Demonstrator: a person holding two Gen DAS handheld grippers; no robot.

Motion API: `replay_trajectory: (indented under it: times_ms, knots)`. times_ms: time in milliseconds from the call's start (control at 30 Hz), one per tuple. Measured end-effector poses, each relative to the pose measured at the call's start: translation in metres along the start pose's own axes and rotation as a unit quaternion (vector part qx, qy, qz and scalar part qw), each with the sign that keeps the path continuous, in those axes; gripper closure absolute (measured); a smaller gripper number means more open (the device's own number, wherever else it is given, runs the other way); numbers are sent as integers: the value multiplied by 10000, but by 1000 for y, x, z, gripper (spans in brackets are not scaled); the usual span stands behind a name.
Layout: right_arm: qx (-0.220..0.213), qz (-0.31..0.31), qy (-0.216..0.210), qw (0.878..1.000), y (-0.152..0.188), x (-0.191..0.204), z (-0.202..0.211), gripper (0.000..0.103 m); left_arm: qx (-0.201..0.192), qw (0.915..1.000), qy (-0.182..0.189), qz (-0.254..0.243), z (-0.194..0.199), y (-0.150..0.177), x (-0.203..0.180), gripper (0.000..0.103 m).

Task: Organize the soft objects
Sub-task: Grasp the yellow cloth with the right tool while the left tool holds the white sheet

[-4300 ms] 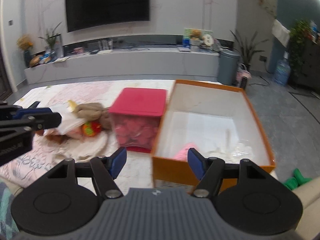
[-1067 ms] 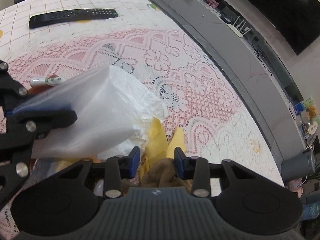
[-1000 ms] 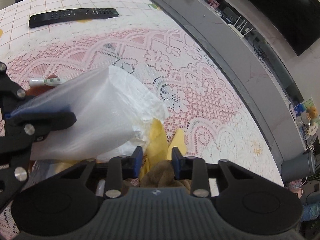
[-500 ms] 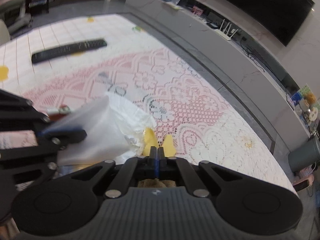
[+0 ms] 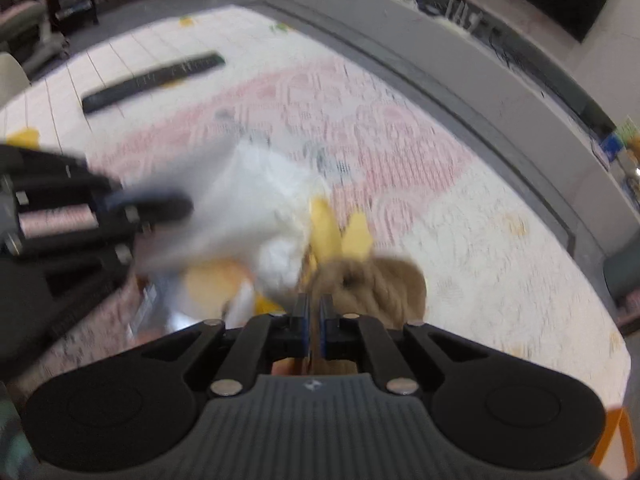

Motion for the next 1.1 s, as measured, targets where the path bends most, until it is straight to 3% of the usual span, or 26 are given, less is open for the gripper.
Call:
replay_trajectory:
  times_ms: [33, 100, 267, 467, 567, 633, 1100]
  knots:
    - [-61, 55, 12, 10000, -7, 1, -2, 87, 17, 10000, -26, 17, -2, 0, 1, 101]
    - [-84, 219, 22, 9997, -22, 6, -12, 80, 81, 9999, -110, 14, -8, 0, 4, 101]
    - [365, 579, -23, 9977, -33, 16, -61, 79, 159, 9997, -155, 25, -16, 1, 7, 101]
    - [855, 401, -132, 9954, -23, 11, -104, 79, 210, 9997, -136, 45, -21, 3, 6, 101]
    - [891, 385, -176, 9951, -19, 12, -109, 92, 223, 9996, -147, 22, -22, 3, 4, 101]
    - [844, 360, -159, 9957, -19, 11, -108, 101, 220, 9996, -151, 23, -21, 3, 4, 101]
    - [-53, -5, 75, 10000, -31, -8, -19, 103, -21, 10000, -60, -9, -3, -4, -5, 101]
Point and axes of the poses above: each gripper's, at about its wrist camera, not at the fingertips, and z roughly against the way its jaws point, x to its left, y to its underside, the point moved 7 cm from there along -z, roughly the way its jaws point, and after that the axes turned 8 degrees about y, right-handed, at the moved point
